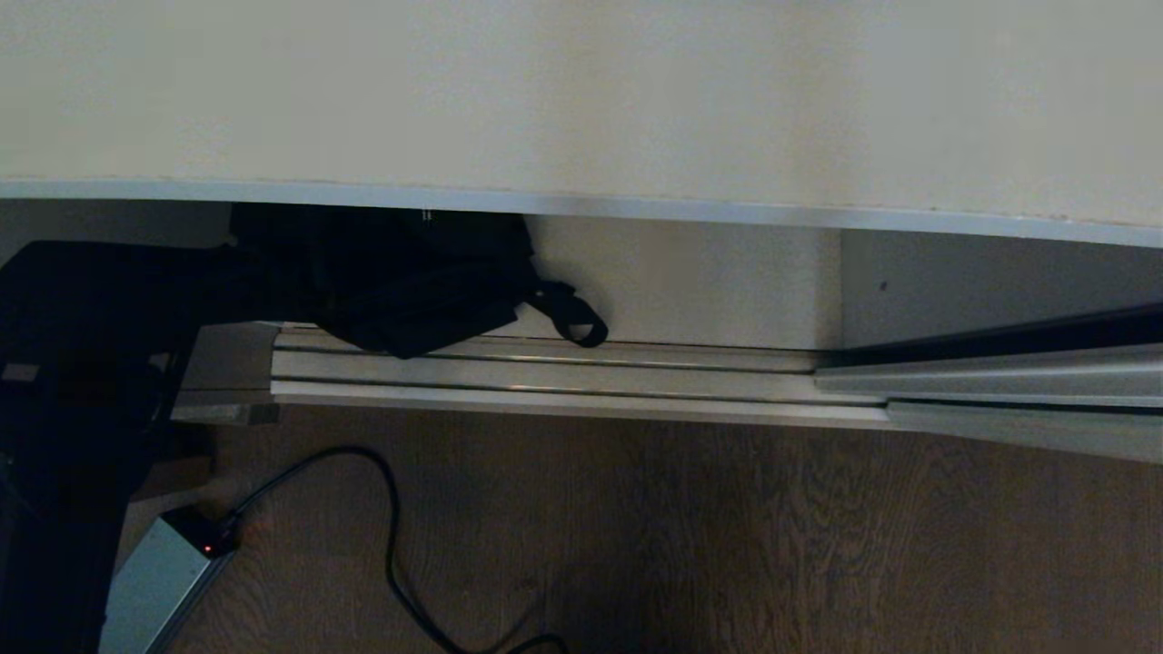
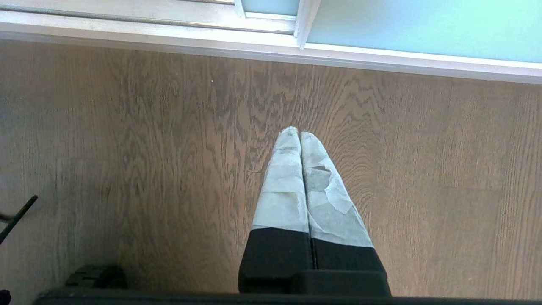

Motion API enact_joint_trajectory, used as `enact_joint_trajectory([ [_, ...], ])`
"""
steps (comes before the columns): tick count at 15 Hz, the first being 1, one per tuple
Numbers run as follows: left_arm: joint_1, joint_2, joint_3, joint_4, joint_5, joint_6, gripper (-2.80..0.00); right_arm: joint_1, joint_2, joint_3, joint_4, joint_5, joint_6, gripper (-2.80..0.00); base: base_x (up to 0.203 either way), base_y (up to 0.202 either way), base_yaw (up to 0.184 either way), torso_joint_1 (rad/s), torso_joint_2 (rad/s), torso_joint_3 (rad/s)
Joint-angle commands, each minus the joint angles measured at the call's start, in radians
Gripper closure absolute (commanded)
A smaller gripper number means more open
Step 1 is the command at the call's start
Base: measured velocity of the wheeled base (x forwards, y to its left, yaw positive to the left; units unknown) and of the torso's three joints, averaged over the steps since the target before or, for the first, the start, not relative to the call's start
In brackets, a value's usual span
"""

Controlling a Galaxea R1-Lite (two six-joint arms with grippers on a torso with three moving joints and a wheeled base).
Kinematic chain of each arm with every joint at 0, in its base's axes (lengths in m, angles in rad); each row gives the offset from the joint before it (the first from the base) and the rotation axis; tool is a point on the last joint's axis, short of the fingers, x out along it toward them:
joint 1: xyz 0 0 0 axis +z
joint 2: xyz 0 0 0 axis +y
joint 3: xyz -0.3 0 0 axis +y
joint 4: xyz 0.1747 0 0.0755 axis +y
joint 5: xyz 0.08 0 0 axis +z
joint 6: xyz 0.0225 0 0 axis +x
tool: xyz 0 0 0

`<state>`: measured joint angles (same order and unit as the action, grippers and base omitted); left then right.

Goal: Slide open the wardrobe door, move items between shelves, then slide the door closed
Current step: Place the pillow on the lower shelf

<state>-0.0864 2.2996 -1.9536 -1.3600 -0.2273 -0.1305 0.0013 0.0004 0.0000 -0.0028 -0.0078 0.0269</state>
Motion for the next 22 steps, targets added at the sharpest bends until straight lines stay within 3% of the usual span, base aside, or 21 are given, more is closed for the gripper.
enact_joint_trajectory([
  [1, 0.002, 0.023, 0.000, -0.002, 0.074, 0.103, 0.00, 0.000, -0.003, 0.000, 0.000, 0.000, 0.001, 0.00, 0.000, 0.000, 0.000, 0.000, 0.00, 0.000],
  [3, 0.002, 0.033, 0.001, 0.044, 0.089, 0.121, 0.00, 0.000, -0.003, 0.000, 0.000, 0.000, 0.001, 0.00, 0.000, 0.000, 0.000, 0.000, 0.00, 0.000],
  [6, 0.002, 0.032, -0.001, 0.164, 0.254, 0.082, 0.00, 0.000, -0.003, 0.000, 0.000, 0.000, 0.001, 0.00, 0.000, 0.000, 0.000, 0.000, 0.00, 0.000],
  [8, -0.001, 0.038, -0.001, 0.155, 0.287, 0.037, 0.00, 0.000, -0.003, 0.000, 0.000, -0.001, -0.001, 0.00, 0.000, 0.000, 0.000, 0.000, 0.00, 0.000],
  [12, -0.004, 0.048, -0.001, 0.073, 0.331, 0.025, 0.00, 0.000, -0.003, 0.000, 0.000, 0.000, 0.001, 0.00, 0.000, 0.000, 0.000, 0.000, 0.00, 0.000],
  [14, -0.003, 0.048, -0.001, 0.068, 0.394, 0.025, 0.00, 0.000, -0.003, 0.000, 0.000, 0.000, -0.001, 0.00, 0.000, 0.000, 0.000, 0.000, 0.00, 0.000],
  [15, -0.003, 0.049, 0.001, 0.073, 0.401, 0.023, -2.80, 0.000, -0.003, 0.000, 0.000, 0.000, -0.001, 0.00, 0.000, 0.000, 0.000, 0.000, 0.00, 0.000],
  [16, -0.003, 0.052, 0.001, 0.084, 0.401, 0.016, -2.80, 0.000, -0.003, 0.000, 0.000, -0.001, 0.000, 0.00, 0.000, 0.000, 0.000, 0.000, 0.00, 0.000],
  [19, -0.002, 0.042, 0.001, 0.191, 0.403, -0.087, -2.80, 0.000, -0.003, 0.000, 0.000, 0.000, 0.001, 0.00, 0.000, 0.000, 0.000, 0.000, 0.00, 0.000],
  [22, 0.000, 0.005, 0.002, 0.379, 0.399, -0.127, -2.80, 0.000, -0.003, 0.000, 0.000, -0.001, 0.001, 0.00, 0.000, 0.000, 0.000, 0.000, 0.00, 0.000],
])
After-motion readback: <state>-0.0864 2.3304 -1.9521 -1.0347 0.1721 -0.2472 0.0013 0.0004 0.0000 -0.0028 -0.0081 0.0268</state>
